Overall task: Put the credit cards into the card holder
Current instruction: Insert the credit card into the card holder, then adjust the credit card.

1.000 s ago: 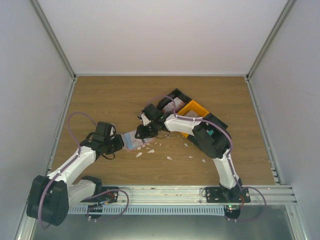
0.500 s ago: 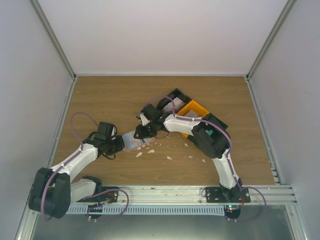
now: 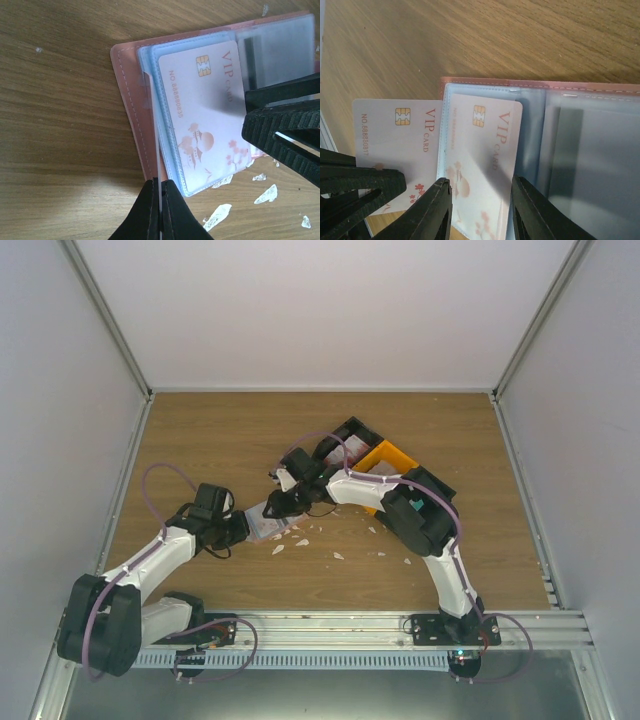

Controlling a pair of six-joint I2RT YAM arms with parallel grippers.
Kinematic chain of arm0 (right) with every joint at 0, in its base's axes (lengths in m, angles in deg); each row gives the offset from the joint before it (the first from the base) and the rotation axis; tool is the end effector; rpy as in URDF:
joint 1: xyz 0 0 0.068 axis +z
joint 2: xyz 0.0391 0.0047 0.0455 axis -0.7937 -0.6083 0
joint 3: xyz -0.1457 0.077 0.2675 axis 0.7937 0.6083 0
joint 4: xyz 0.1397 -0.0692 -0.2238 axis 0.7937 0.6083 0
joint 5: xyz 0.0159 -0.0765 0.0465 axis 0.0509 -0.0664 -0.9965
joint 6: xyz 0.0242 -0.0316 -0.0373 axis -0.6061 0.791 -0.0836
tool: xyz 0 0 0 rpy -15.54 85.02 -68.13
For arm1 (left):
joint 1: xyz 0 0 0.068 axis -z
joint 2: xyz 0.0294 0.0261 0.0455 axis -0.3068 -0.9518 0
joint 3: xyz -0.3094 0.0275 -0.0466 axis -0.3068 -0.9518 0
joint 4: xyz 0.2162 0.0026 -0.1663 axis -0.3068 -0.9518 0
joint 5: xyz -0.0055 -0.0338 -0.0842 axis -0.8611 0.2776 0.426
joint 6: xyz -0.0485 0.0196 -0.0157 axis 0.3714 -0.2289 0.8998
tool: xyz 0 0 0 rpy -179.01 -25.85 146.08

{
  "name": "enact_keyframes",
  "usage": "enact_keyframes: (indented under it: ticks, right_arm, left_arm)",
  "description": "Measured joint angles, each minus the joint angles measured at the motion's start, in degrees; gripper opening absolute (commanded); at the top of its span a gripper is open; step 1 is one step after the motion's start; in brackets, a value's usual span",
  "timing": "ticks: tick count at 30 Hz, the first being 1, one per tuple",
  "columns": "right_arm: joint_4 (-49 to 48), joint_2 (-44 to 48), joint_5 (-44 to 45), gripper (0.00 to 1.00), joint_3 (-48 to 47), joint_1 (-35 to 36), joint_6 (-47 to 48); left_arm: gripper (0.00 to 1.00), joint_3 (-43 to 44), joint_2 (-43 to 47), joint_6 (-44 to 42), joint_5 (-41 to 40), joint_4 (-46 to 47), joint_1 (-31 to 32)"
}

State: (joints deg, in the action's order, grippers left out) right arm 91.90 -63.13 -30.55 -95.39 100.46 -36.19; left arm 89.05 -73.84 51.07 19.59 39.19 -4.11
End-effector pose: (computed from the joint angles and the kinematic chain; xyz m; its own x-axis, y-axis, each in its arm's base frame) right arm 0.3142 0.3757 0.1671 -0.9270 -0.2924 -0.2351 -0.3725 0.6421 0.6701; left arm 0.1784 -0.0525 0.1891 -0.8852 -0.3795 -0.2690 -0.2302 0.8599 -0.4557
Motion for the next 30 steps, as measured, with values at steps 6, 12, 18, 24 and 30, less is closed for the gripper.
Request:
enact_keyframes:
  ticks: [6, 12, 18, 24, 30]
  right_arm:
    - [0.0, 0.5, 2.3, 0.42, 0.1, 0.0, 0.8]
    - [-0.9, 9.3, 6.3, 0.51, 5.5, -0.3, 0.9]
    - [-10.5, 22.6, 3.6, 0.61, 14.4, -1.6, -1.9]
    - [-25.4, 29.6, -2.9, 0.59, 23.1, -2.3, -7.6]
    - [-34.0, 32.0, -7.3, 0.39, 26.3, -3.5, -11.3]
  left_arm:
    - [0.00, 1.0, 2.1, 0.0, -1.3, -1.4, 0.0]
    - [0.00, 5.0, 10.6, -0.2, -1.8, -2.4, 0.0]
    - [0.00, 8.4, 14.9, -1.2, 4.6, -0.6, 0.0]
    - [0.00, 11.8, 17.3, -1.0, 16.0, 3.7, 0.0]
    - [0.00, 14.1, 17.6, 0.9, 23.0, 6.0, -0.2]
